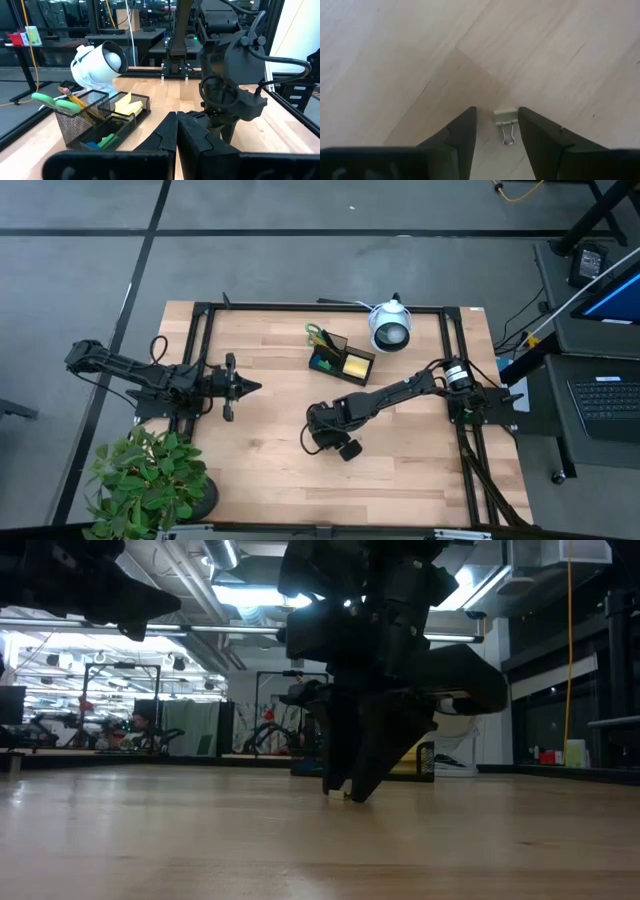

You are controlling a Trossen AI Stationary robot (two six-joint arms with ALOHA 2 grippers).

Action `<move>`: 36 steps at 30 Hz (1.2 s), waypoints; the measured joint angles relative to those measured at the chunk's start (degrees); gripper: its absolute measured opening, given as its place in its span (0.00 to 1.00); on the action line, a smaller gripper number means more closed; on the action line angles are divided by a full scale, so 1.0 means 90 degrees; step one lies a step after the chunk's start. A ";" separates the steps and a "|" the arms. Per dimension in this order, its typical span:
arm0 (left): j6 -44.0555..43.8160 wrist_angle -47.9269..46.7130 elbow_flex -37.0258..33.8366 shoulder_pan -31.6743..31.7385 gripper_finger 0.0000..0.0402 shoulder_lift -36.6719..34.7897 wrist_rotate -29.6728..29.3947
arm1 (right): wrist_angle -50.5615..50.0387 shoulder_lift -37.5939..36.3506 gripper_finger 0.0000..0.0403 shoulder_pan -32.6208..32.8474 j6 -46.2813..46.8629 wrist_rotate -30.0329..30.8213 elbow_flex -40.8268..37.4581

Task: Pick and place office supplies into organizer
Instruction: Put the yellow binder clip into the black desk organizer

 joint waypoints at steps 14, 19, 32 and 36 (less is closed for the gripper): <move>-0.0088 -0.0099 -0.0005 -0.0007 0.00 0.0000 0.0080 | 0.0056 0.0073 0.18 -0.0007 -0.0090 0.0056 0.0010; -0.0085 -0.0123 -0.0005 -0.0012 0.01 0.0000 0.0083 | 0.0026 0.0087 0.21 -0.0007 0.0030 0.0062 0.0074; -0.0079 -0.0140 -0.0005 -0.0012 0.00 0.0000 0.0096 | -0.0361 0.0140 0.18 -0.0040 0.0616 0.0139 0.0528; -0.0068 -0.0141 -0.0005 -0.0012 0.01 0.0000 0.0095 | -0.0728 0.0136 0.18 -0.0089 0.0720 0.0129 0.0756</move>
